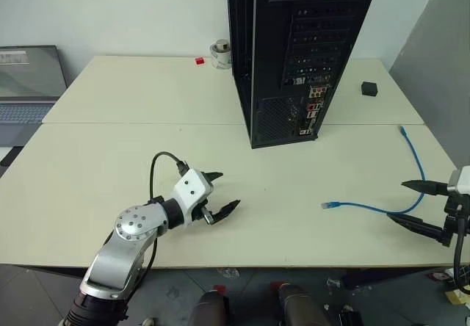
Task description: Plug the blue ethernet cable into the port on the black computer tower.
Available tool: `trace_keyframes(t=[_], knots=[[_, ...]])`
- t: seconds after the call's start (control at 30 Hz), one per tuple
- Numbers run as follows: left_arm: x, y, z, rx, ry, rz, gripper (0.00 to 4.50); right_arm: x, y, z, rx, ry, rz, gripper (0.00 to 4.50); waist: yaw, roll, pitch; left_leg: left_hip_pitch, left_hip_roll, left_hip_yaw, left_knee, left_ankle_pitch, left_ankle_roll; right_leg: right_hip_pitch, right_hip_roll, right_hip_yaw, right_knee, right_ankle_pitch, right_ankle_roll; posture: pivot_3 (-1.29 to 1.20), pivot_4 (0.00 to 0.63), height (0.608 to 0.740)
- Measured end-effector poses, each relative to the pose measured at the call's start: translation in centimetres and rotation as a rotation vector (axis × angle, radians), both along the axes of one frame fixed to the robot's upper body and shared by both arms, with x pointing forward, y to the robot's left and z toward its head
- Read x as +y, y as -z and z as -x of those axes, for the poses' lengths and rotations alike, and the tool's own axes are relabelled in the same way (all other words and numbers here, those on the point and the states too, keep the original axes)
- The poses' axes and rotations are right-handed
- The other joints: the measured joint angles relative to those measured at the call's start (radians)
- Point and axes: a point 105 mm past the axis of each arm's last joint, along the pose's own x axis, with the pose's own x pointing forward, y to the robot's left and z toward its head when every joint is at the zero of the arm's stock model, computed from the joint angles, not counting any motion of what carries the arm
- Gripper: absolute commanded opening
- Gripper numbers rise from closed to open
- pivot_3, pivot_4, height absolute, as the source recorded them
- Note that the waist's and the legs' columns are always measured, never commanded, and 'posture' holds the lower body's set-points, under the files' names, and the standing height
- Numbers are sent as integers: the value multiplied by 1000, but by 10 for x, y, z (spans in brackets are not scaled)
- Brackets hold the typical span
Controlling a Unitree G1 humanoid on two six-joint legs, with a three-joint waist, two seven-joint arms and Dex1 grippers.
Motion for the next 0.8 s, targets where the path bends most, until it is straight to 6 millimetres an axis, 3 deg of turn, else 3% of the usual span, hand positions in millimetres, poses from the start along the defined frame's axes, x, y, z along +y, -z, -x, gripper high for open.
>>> trace_keyframes(t=[0.8], knots=[[-14, 0, 12, 8, 97, -52, 4326, 5, 4, -4, 16, -49, 55, 4480, 0, 0, 0, 0, 0, 0, 0, 0, 0, 0, 0, 0, 0, 0, 0, 0, 150, 740]])
